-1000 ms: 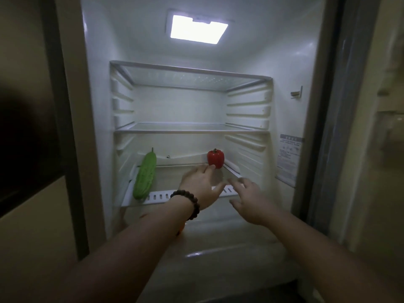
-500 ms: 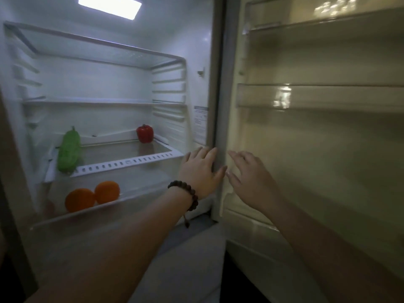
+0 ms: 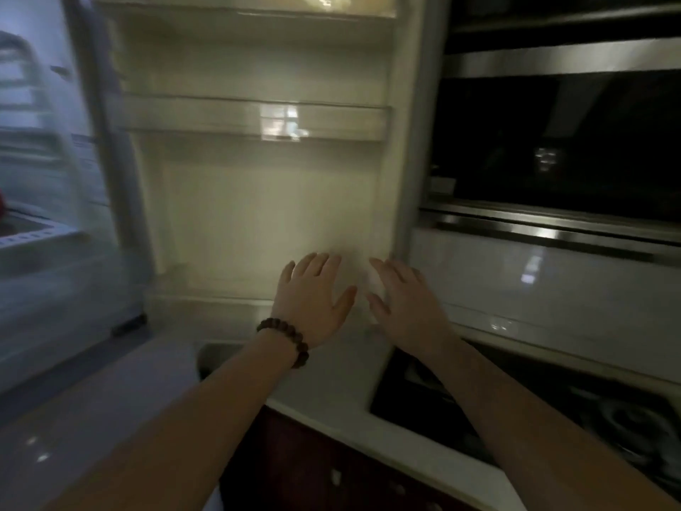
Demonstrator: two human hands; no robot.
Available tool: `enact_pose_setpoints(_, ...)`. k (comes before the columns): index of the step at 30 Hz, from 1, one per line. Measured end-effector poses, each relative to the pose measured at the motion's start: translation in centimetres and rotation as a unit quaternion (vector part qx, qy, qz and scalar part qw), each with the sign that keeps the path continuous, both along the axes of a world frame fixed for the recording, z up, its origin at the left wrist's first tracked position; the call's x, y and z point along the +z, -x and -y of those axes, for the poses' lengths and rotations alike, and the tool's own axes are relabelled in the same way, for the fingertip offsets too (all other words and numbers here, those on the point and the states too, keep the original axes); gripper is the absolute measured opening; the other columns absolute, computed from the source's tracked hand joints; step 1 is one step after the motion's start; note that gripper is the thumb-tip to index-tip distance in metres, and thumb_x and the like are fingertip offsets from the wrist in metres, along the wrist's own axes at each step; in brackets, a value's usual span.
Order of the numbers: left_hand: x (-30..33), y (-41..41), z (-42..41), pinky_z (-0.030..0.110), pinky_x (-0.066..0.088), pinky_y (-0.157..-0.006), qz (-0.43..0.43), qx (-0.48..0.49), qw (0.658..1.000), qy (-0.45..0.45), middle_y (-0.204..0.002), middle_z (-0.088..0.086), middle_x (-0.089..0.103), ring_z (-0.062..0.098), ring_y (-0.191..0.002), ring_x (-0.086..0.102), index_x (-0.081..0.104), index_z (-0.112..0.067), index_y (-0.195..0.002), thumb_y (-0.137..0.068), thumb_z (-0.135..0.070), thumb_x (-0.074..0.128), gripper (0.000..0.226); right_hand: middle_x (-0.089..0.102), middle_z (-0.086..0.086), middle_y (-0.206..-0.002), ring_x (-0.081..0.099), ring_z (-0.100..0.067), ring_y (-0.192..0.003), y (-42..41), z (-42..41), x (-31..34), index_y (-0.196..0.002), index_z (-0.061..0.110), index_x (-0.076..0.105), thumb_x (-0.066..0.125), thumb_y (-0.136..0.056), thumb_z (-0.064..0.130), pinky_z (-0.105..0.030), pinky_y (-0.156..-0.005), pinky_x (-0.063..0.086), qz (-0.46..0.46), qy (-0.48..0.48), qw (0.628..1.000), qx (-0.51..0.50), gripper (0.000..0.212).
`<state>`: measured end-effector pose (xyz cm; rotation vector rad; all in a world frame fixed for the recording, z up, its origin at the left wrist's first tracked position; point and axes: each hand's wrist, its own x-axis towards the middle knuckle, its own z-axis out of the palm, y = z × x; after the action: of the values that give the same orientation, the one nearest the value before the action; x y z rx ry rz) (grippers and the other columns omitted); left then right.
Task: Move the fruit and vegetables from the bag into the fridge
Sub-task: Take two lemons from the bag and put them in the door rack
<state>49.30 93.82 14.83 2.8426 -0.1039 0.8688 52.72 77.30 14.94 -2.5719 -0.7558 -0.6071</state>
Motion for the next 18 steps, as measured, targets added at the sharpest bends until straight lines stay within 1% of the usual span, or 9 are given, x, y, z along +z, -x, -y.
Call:
enact_pose_setpoints(1, -0.4, -0.1, 2.9, 0.041, 0.016, -0.114, -0.001, -0.019, 1.000, -0.001, -0.150, 0.000, 0.033, 0.020, -0.139, 0.025, 0.028, -0.019, -0.145, -0.089, -0.058, 0.021, 0.069, 0.036, -0.009, -0.145, 0.034, -0.030, -0.131, 0.5, 3.1, -0.2, -0.145, 0.018, 0.029, 0.029, -0.090, 0.046, -0.042, -0.106, 0.035, 0.000, 0.004, 1.000, -0.014, 0.062)
enact_pose_setpoints(2, -0.8, -0.2, 5.9, 0.041, 0.017, -0.112, -0.002, -0.039, 0.999, -0.001, -0.148, 0.000, 0.035, 0.021, -0.137, 0.028, 0.030, -0.018, -0.144, -0.088, -0.057, 0.020, 0.069, 0.036, -0.008, -0.145, 0.033, -0.029, -0.131, 1.1, 6.3, -0.5, -0.144, 0.017, 0.029, 0.029, -0.089, 0.046, -0.042, -0.106, 0.034, -0.002, 0.002, 0.999, -0.032, 0.062)
enact_pose_setpoints(5, -2.2, -0.2, 14.9, 0.042, 0.016, -0.112, -0.012, -0.097, 0.995, 0.007, -0.147, 0.002, 0.037, 0.022, -0.135, 0.030, 0.031, -0.018, -0.144, -0.089, -0.054, 0.027, 0.065, 0.033, -0.007, -0.146, 0.032, -0.027, -0.131, 3.5, 15.9, -1.7, -0.145, 0.019, 0.027, 0.044, -0.095, 0.033, -0.038, -0.107, 0.033, -0.004, -0.003, 0.995, -0.098, 0.055)
enact_pose_setpoints(9, -4.5, 0.4, 27.0, 0.045, 0.015, -0.115, -0.041, -0.165, 0.985, 0.013, -0.148, 0.001, 0.035, 0.022, -0.137, 0.027, 0.030, -0.021, -0.143, -0.092, -0.054, 0.030, 0.061, 0.036, -0.007, -0.146, 0.032, -0.026, -0.133, 7.3, 27.9, -3.6, -0.146, 0.020, 0.028, 0.047, -0.094, 0.034, -0.039, -0.108, 0.034, -0.019, -0.010, 0.981, -0.191, 0.057)
enact_pose_setpoints(15, -7.4, 3.1, 42.4, 0.040, 0.015, -0.115, -0.065, -0.271, 0.960, 0.002, -0.149, -0.001, 0.033, 0.019, -0.138, 0.026, 0.028, -0.021, -0.145, -0.094, -0.054, 0.031, 0.061, 0.031, -0.004, -0.149, 0.028, -0.027, -0.135, 14.5, 42.8, -6.4, -0.147, 0.021, 0.026, 0.045, -0.096, 0.034, -0.040, -0.108, 0.030, -0.065, -0.016, 0.943, -0.327, 0.056)
enact_pose_setpoints(18, -9.1, 4.5, 48.6, 0.042, 0.011, -0.116, -0.092, -0.321, 0.943, -0.003, -0.152, -0.002, 0.028, 0.017, -0.141, 0.020, 0.024, -0.023, -0.146, -0.094, -0.054, 0.029, 0.061, 0.031, -0.006, -0.150, 0.027, -0.029, -0.137, 17.5, 48.3, -7.9, -0.146, 0.023, 0.027, 0.046, -0.095, 0.034, -0.043, -0.110, 0.030, -0.078, -0.023, 0.916, -0.393, 0.056)
